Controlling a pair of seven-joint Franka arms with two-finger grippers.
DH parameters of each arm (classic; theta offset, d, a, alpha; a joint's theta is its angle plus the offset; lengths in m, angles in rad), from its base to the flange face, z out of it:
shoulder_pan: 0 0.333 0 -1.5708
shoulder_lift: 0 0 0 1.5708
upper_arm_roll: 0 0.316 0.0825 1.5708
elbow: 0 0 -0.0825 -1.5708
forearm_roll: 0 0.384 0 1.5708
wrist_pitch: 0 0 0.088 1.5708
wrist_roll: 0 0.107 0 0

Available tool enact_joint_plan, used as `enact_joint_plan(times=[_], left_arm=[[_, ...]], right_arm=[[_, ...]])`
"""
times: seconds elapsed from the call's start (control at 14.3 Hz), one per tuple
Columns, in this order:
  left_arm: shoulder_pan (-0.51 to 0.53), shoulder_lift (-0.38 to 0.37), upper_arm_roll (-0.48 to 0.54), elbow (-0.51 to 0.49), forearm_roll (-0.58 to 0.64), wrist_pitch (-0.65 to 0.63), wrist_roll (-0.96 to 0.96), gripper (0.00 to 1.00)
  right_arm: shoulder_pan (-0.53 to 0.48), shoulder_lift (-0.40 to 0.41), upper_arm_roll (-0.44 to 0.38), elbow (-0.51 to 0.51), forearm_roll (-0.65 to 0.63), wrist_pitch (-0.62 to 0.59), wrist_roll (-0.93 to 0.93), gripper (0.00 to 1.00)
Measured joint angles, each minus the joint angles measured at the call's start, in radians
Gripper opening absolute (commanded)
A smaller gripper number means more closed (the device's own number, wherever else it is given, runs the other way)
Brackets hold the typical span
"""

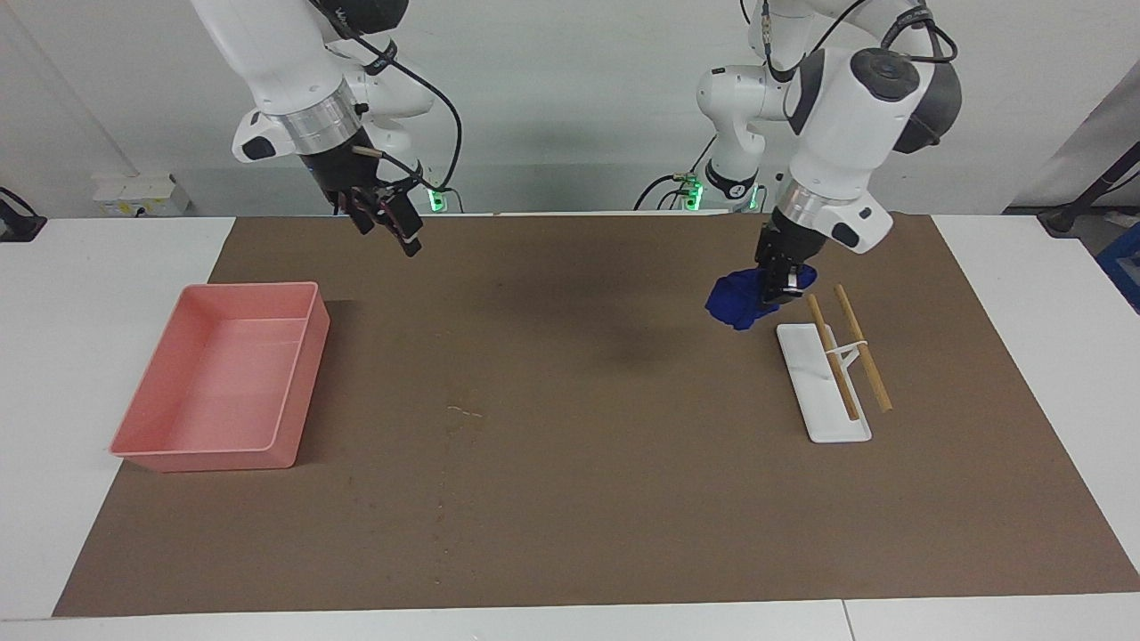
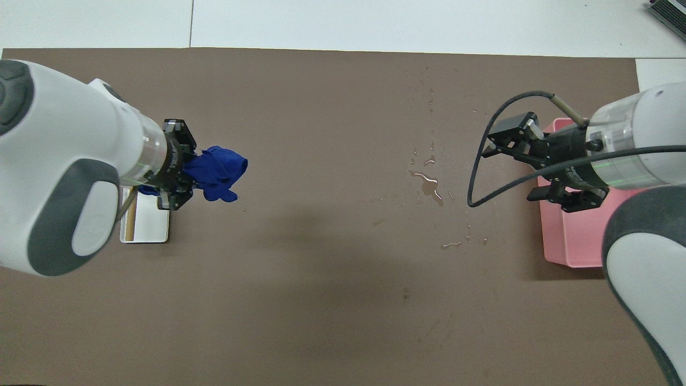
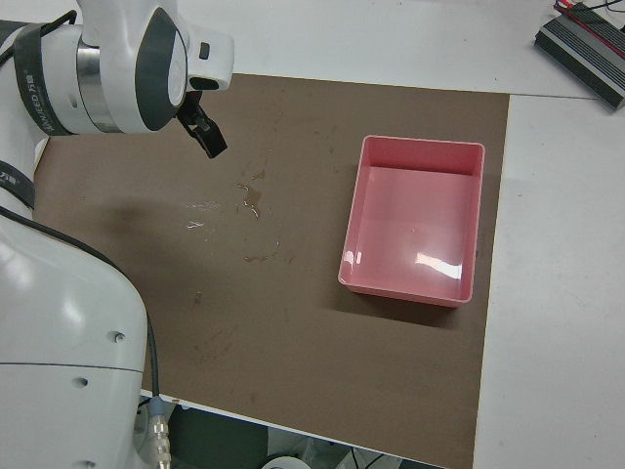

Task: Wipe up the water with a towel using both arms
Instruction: 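Lift the cloth toward the table center while the right gripper approaches, then grasp the cloth with the right gripper while the left gripper holds it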

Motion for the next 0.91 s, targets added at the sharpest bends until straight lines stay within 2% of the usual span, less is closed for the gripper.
enact_joint_plan(times=[0.49,0.91], left_arm=[[-0.237,0.001,-0.009,0.007,-0.002,0.208,-0.420,0.00],[-0.328,0.003,-0.008,0.023,-0.001,0.258,-0.527,0.00]], right_arm=[[0.117,0.062,0.002,0.003,0.141,0.179,0.423,0.99],[0.177,0.101,0.003,0.004,0.175,0.279,0.476,0.99]])
